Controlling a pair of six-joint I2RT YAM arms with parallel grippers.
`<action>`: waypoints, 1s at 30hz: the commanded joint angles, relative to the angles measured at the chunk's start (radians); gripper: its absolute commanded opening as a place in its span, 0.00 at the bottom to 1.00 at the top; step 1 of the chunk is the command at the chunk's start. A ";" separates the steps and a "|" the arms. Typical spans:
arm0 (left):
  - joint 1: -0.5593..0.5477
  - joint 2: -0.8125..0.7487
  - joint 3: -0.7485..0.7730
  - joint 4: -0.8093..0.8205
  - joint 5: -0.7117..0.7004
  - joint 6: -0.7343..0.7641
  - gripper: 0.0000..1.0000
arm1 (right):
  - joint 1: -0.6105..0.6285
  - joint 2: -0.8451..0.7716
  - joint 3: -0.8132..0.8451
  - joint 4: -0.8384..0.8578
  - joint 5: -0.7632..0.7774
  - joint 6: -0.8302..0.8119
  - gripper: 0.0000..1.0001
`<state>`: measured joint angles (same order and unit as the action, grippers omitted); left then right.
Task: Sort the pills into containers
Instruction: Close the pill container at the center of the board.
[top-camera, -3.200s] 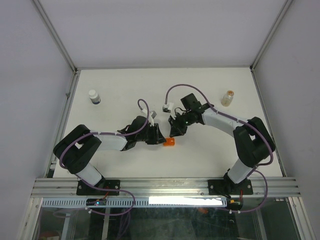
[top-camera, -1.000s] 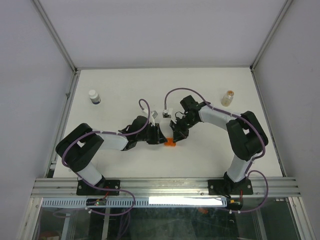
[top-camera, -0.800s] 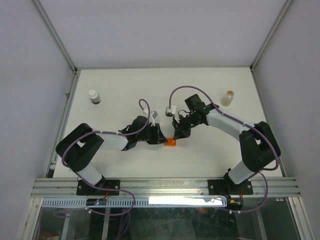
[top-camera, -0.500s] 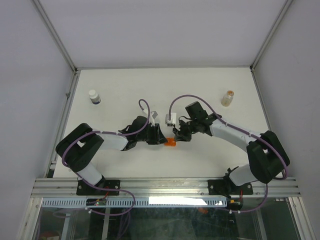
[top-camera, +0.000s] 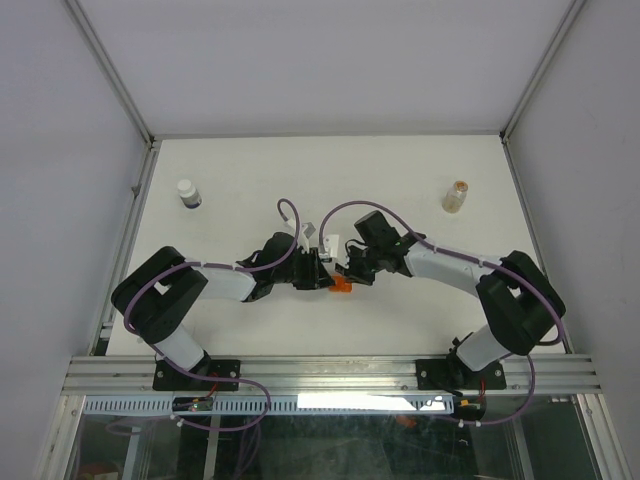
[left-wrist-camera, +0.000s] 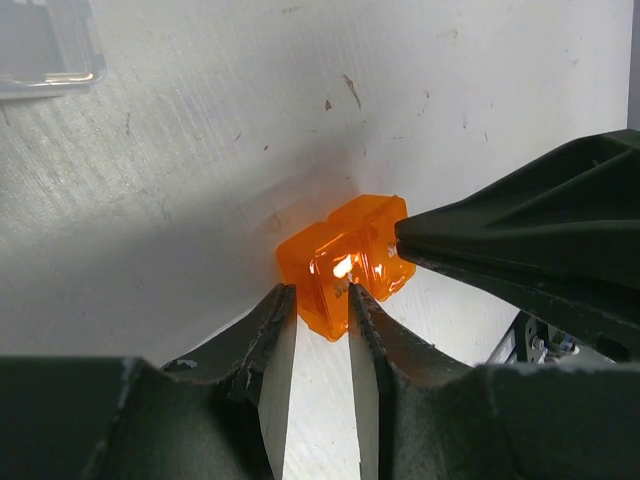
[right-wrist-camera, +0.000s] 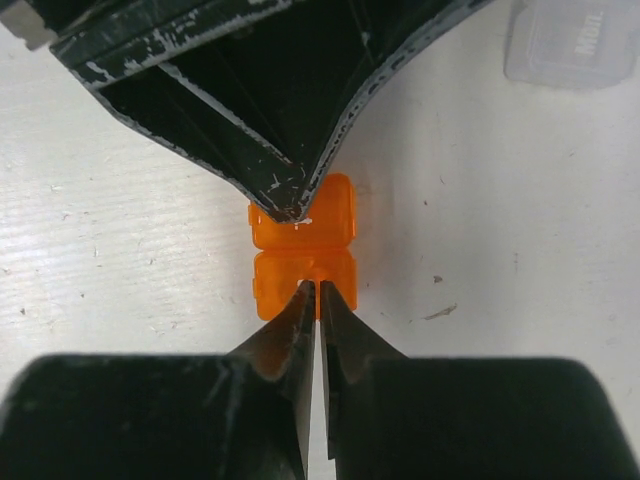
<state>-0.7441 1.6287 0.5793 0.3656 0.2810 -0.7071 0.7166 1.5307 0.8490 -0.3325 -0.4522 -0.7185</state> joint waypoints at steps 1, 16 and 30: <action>0.013 -0.002 -0.011 0.016 0.023 -0.002 0.27 | 0.007 -0.059 0.034 0.037 -0.003 0.004 0.07; 0.017 0.002 -0.004 0.012 0.025 0.001 0.27 | 0.006 0.070 0.055 -0.038 0.014 -0.017 0.06; 0.034 -0.014 -0.003 0.009 0.052 0.009 0.27 | -0.055 -0.044 0.106 -0.105 -0.175 0.032 0.07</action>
<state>-0.7185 1.6306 0.5755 0.3668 0.3191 -0.7067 0.6743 1.5955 0.9371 -0.4099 -0.5213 -0.7071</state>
